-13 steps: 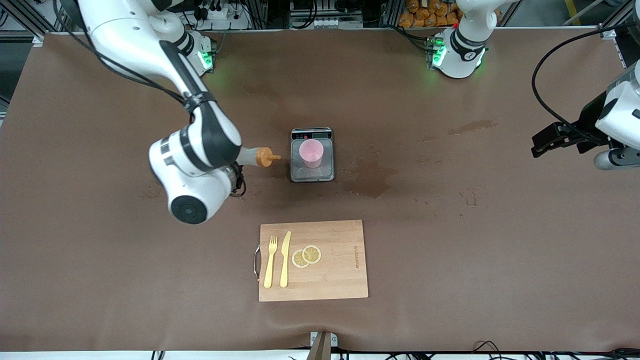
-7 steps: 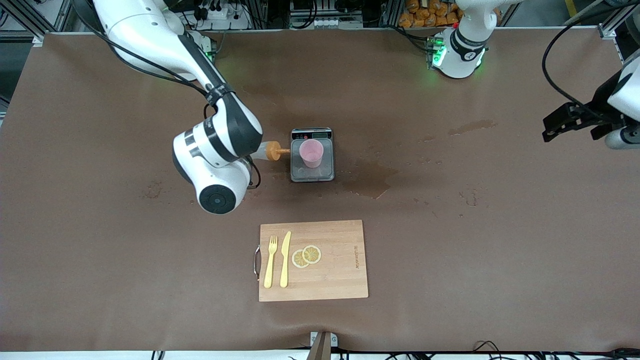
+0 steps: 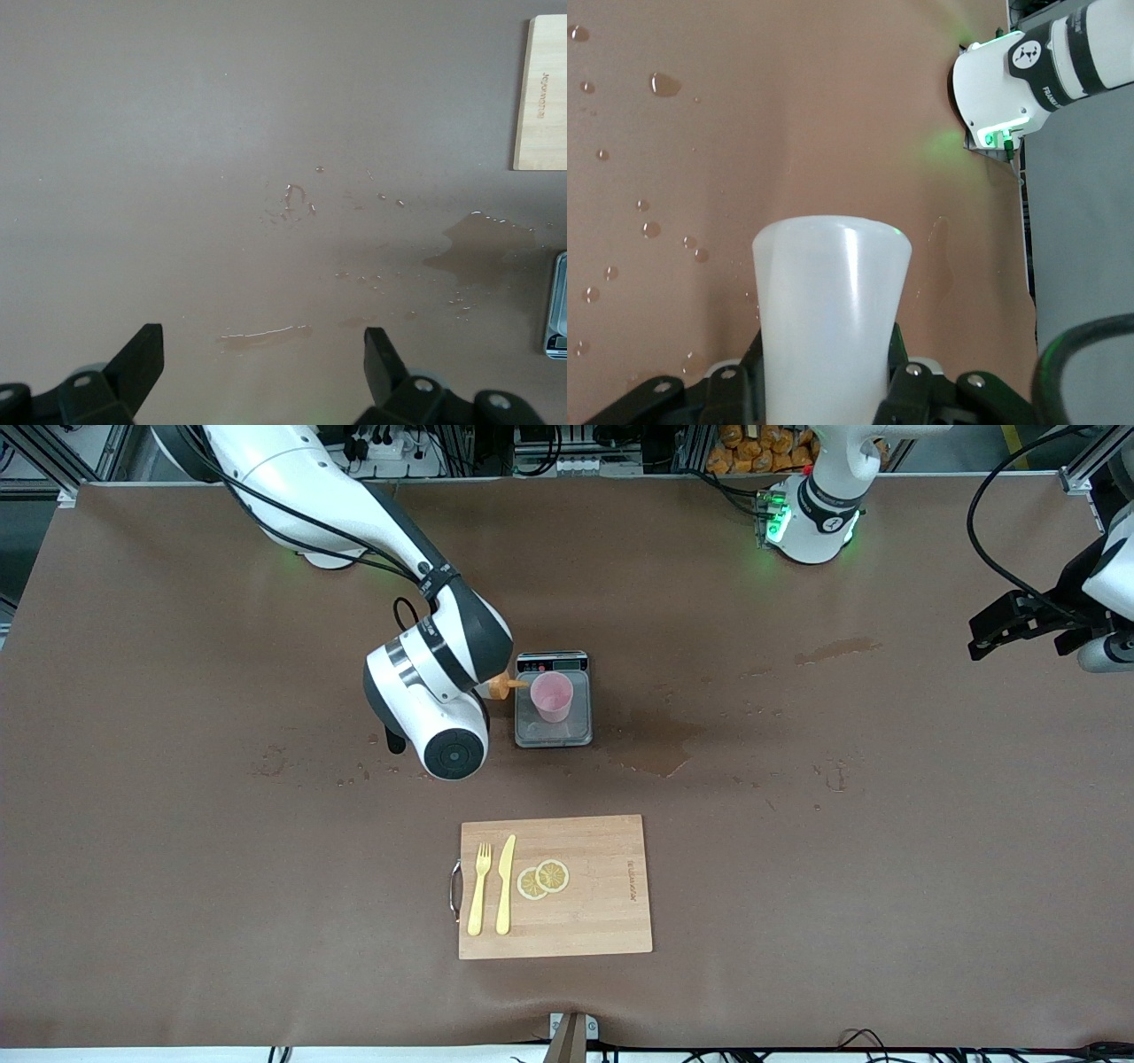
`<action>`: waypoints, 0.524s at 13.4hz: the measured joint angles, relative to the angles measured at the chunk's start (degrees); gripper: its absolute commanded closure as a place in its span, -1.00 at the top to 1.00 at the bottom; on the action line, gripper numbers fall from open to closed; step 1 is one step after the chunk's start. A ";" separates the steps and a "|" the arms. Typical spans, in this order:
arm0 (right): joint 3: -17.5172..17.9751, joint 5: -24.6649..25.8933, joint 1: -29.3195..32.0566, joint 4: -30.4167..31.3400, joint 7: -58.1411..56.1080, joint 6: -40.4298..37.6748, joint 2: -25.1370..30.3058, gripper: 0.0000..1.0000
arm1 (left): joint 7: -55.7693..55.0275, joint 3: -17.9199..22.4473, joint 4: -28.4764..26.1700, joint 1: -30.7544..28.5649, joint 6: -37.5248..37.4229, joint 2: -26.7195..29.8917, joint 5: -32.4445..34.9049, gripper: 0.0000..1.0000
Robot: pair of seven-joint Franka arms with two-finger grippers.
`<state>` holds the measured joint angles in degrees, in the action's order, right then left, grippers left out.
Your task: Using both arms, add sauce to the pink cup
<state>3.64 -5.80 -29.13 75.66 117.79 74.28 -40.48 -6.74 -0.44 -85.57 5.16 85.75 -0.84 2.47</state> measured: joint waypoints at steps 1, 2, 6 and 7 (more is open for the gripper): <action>0.00 0.78 -0.02 0.00 0.72 0.00 -0.30 0.03 | 0.00 0.03 -0.11 0.23 0.00 0.00 0.00 1.00; 0.00 1.46 -0.10 0.00 1.03 0.00 -0.57 0.03 | 0.00 0.04 -0.17 0.46 0.00 0.00 0.00 1.00; -0.01 3.34 -0.41 0.00 2.10 -0.91 -0.74 0.02 | 0.00 0.17 -0.53 1.00 0.00 0.33 0.00 1.00; -0.01 4.05 -0.63 0.00 2.32 -1.29 -0.74 0.02 | 0.00 0.29 -0.64 1.06 0.00 0.47 0.00 1.00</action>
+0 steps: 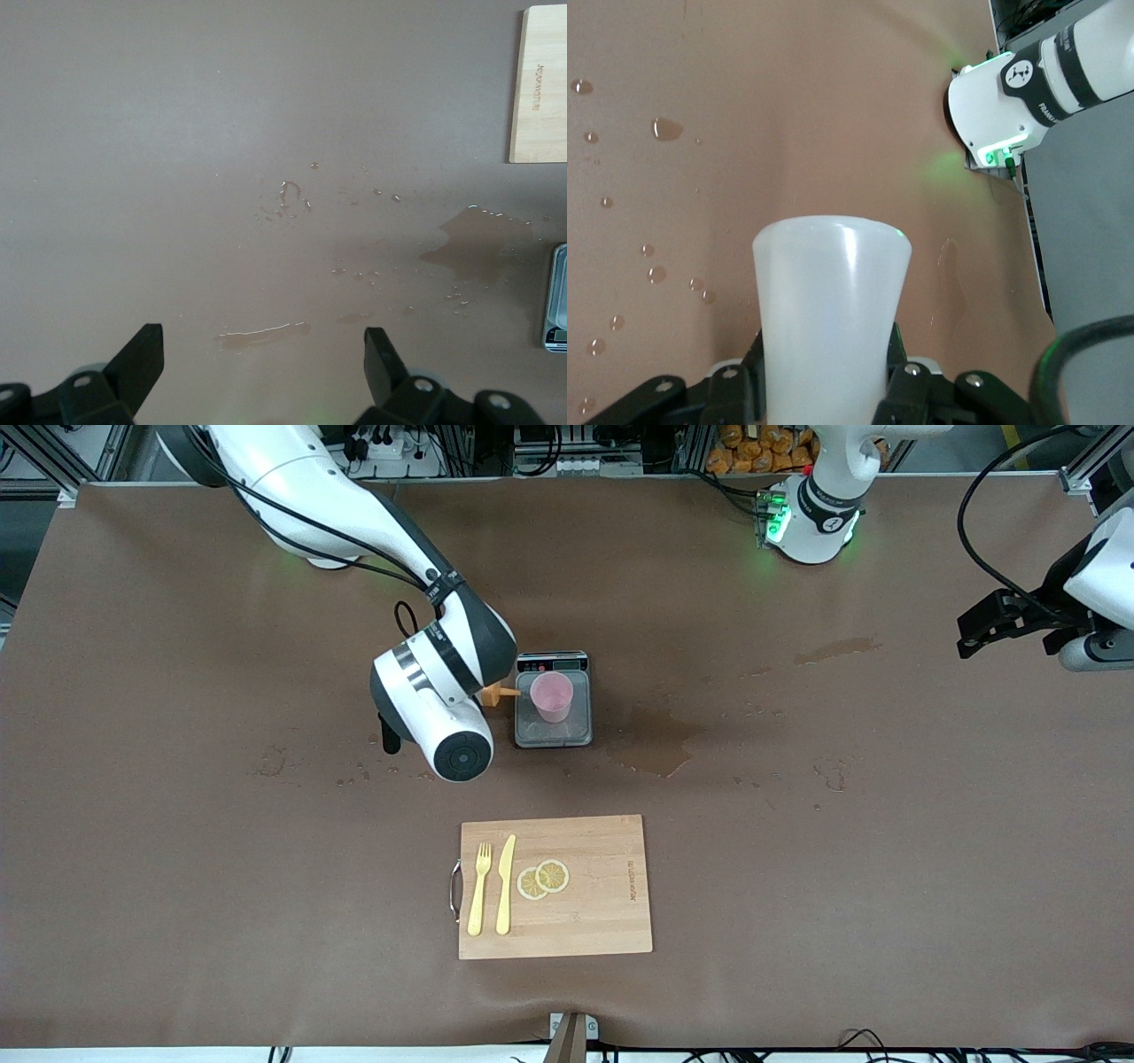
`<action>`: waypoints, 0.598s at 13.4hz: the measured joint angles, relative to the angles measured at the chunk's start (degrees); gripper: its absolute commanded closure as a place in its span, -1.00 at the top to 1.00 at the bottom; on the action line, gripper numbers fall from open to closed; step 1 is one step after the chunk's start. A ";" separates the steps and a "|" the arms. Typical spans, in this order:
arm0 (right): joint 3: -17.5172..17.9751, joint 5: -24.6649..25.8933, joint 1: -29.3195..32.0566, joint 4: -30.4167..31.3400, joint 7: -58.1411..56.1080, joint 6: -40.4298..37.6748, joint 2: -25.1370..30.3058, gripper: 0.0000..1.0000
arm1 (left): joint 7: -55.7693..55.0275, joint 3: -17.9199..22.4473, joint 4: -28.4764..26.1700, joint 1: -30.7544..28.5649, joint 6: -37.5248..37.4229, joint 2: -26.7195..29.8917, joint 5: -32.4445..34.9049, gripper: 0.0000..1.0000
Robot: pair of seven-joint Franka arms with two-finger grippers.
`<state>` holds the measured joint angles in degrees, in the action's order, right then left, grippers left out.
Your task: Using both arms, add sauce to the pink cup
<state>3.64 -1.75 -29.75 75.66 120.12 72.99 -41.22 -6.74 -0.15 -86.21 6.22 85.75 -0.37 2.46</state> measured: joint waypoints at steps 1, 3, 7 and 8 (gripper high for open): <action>0.00 0.63 -0.28 0.00 0.15 -0.44 0.00 0.02 | 0.00 0.16 -0.07 0.00 0.00 0.12 0.00 1.00; 0.00 1.18 -0.77 0.01 0.69 -1.24 -0.03 0.02 | 0.00 0.43 -0.09 0.00 0.00 0.35 0.00 1.00; 0.00 2.15 -1.26 0.04 2.16 -1.65 -0.54 0.01 | 0.00 0.48 -0.21 0.01 0.00 0.60 0.00 1.00; 0.00 2.48 -1.41 0.04 2.27 -1.66 -0.81 -0.04 | 0.00 0.48 -0.29 0.04 0.00 0.66 0.00 1.00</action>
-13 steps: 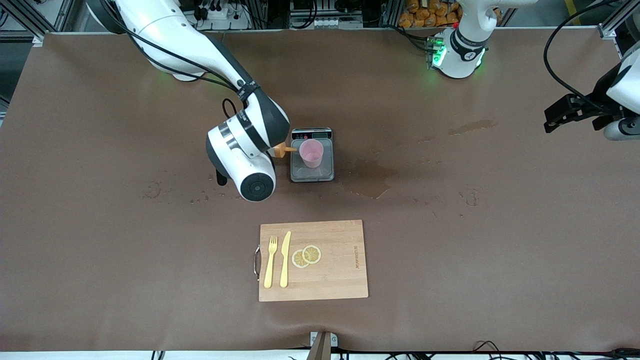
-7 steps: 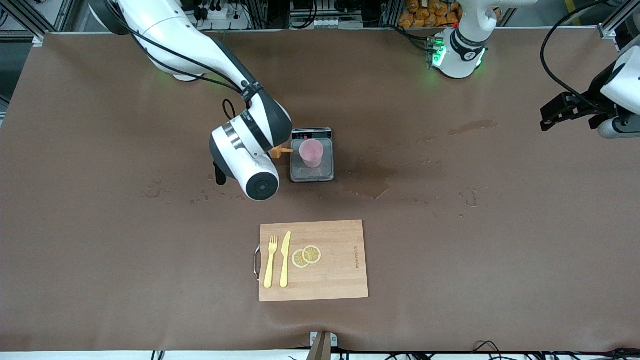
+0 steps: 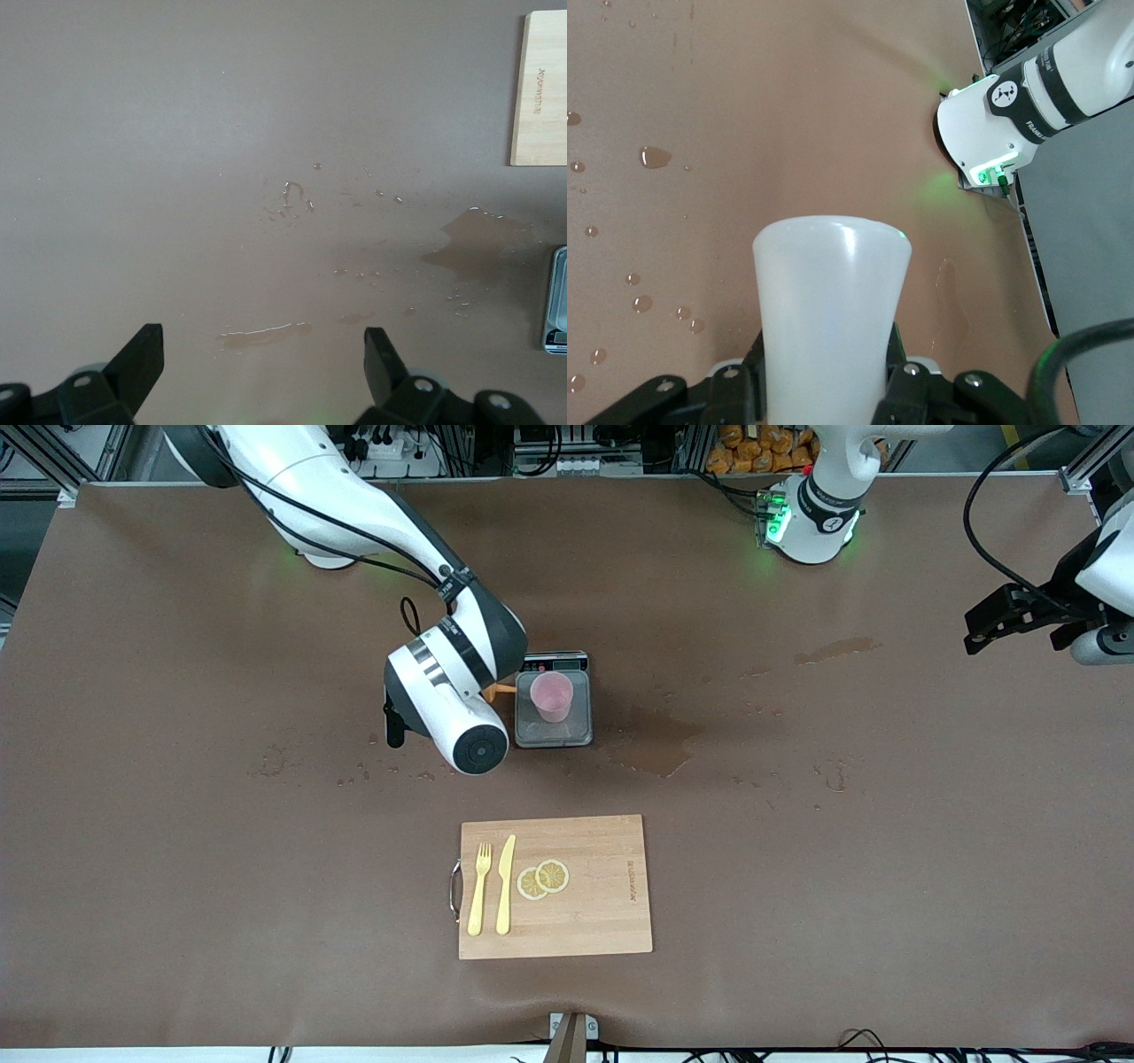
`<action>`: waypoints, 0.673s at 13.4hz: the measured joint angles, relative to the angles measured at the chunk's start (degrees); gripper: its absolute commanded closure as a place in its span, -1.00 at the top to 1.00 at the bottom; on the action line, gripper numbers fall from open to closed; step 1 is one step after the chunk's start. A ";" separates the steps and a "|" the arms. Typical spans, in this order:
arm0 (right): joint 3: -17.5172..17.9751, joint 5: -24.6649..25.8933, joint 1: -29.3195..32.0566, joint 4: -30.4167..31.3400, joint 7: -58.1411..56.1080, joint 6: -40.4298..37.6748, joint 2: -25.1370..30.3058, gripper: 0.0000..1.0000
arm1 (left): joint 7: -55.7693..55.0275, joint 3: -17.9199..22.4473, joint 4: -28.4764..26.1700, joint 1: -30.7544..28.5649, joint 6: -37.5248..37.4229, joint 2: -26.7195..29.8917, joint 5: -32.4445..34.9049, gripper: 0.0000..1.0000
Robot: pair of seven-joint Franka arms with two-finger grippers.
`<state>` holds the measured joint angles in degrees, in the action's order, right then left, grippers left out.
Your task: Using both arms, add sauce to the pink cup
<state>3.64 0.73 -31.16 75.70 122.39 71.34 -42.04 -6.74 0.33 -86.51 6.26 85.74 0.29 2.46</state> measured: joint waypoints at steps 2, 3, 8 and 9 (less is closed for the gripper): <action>0.00 0.56 -0.11 0.00 0.06 0.00 -0.61 -0.15 | 0.00 0.16 -0.23 0.16 0.00 0.09 0.00 1.00; -0.01 0.65 -0.11 0.00 0.08 0.00 -0.79 -0.15 | 0.00 0.52 -0.34 0.51 0.00 0.16 0.00 1.00; -0.24 0.68 -0.01 -0.18 -0.11 0.01 -0.82 0.02 | 0.00 2.42 -0.51 2.24 0.00 0.46 0.00 1.00; -0.30 0.65 0.30 -0.33 -0.61 0.05 -0.78 0.04 | 0.00 2.47 -0.53 2.24 0.00 0.45 0.00 1.00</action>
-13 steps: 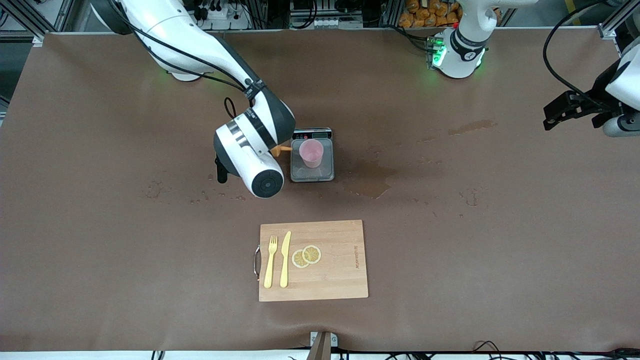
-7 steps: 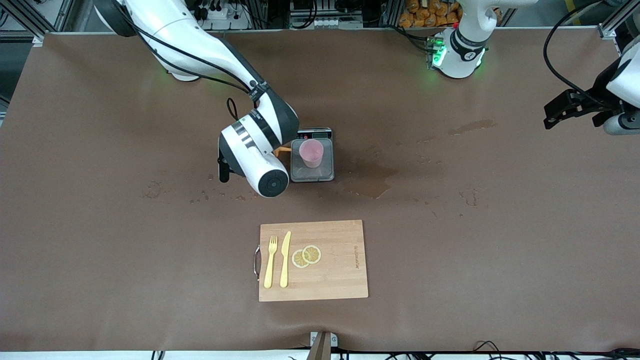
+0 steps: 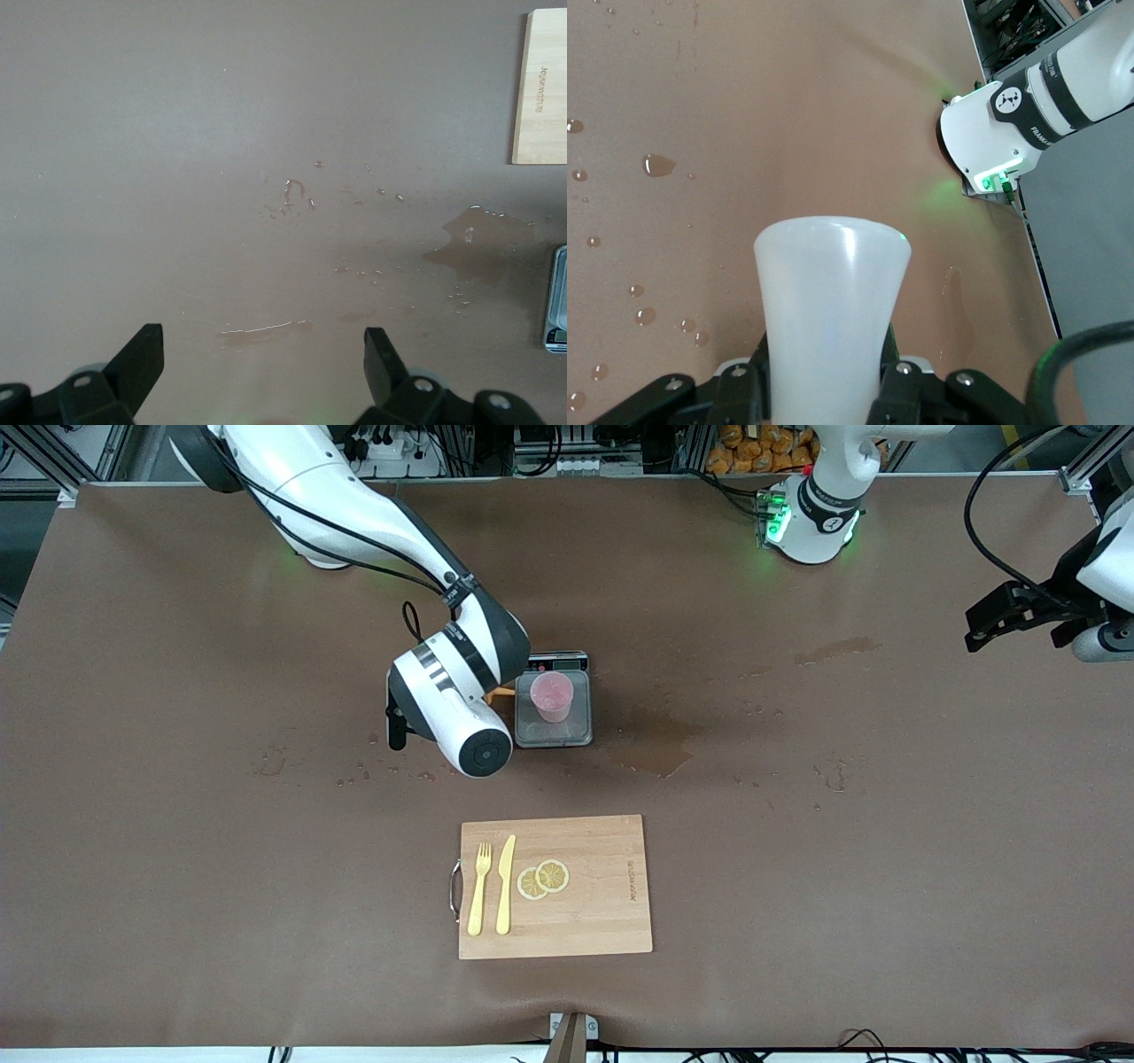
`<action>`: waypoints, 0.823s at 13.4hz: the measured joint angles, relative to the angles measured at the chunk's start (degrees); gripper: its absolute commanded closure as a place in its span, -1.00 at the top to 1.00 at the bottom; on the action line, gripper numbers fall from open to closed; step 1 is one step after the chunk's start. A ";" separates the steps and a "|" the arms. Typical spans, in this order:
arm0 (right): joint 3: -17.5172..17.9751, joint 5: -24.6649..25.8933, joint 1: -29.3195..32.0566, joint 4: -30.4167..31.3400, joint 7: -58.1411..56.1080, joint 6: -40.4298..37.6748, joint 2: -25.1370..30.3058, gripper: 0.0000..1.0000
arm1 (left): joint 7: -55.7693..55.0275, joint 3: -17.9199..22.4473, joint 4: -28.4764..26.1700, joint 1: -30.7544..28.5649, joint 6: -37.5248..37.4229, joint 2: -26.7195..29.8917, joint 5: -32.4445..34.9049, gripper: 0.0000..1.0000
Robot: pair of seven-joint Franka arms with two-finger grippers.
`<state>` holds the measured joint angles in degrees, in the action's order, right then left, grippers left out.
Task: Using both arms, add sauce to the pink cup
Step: 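Carry the sauce bottle back to its spot with the right gripper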
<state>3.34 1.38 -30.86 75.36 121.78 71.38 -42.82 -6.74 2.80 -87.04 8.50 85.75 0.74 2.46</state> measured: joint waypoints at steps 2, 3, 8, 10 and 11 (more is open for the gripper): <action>-0.03 -0.29 0.72 -0.27 -2.00 0.36 0.07 0.04 | 0.00 0.02 -0.04 0.00 0.00 0.00 0.00 1.00; -0.04 -1.14 1.01 -0.45 -3.28 0.76 0.08 0.04 | 0.00 0.02 -0.05 0.03 0.00 0.00 0.00 1.00; -0.33 -9.99 7.58 -1.58 -14.77 2.00 1.06 0.16 | 0.00 0.08 -0.05 0.29 0.04 0.00 0.00 1.00; -0.36 -12.68 11.26 -1.70 -19.27 1.90 2.02 0.18 | 0.00 0.24 0.05 0.25 0.06 0.00 0.00 1.00; -0.38 -13.37 12.89 -1.71 -21.64 1.73 2.44 0.18 | 0.00 0.31 0.08 0.25 0.07 0.00 0.00 1.00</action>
<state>2.97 -12.00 -17.97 73.65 100.14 73.12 -40.38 -6.74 3.12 -86.96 8.75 85.81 0.74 2.46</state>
